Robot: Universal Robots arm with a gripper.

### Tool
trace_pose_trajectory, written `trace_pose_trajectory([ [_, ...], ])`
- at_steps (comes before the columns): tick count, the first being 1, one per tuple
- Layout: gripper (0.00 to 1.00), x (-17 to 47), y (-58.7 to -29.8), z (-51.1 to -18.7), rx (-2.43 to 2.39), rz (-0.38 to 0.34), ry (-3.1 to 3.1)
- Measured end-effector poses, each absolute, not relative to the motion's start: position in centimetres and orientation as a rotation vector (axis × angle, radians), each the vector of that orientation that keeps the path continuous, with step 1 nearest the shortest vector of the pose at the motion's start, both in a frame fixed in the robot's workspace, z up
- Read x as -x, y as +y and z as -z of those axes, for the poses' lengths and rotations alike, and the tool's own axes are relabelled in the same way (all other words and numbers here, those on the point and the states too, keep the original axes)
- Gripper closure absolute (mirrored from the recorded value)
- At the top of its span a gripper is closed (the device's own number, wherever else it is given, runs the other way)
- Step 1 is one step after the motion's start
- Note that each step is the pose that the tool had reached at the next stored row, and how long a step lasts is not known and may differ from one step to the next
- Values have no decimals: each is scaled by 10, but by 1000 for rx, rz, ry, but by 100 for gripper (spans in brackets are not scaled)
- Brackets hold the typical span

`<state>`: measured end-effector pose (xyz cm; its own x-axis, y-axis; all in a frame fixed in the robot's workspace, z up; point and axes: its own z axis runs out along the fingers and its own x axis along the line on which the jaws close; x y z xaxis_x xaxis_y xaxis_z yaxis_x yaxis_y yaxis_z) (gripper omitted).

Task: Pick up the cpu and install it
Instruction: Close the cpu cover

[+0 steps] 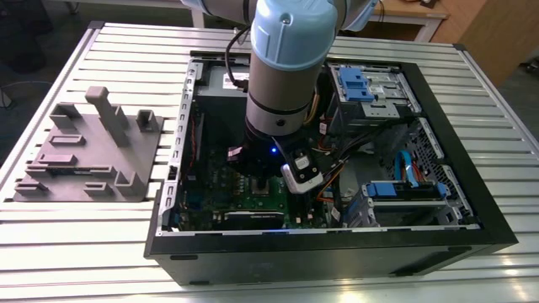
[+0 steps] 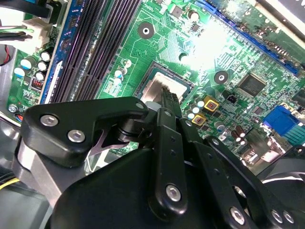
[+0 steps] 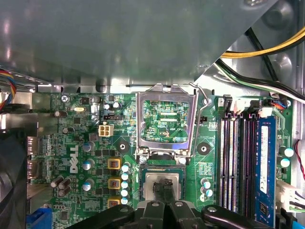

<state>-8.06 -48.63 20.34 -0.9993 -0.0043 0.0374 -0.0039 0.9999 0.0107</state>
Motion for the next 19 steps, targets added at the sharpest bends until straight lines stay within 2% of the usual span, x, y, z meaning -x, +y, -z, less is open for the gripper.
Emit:
trace_pose_trajectory([
  [9, 90, 81, -486, -207, -6, 16, -3104],
  [19, 90, 81, -486, -247, -6, 16, -3104],
])
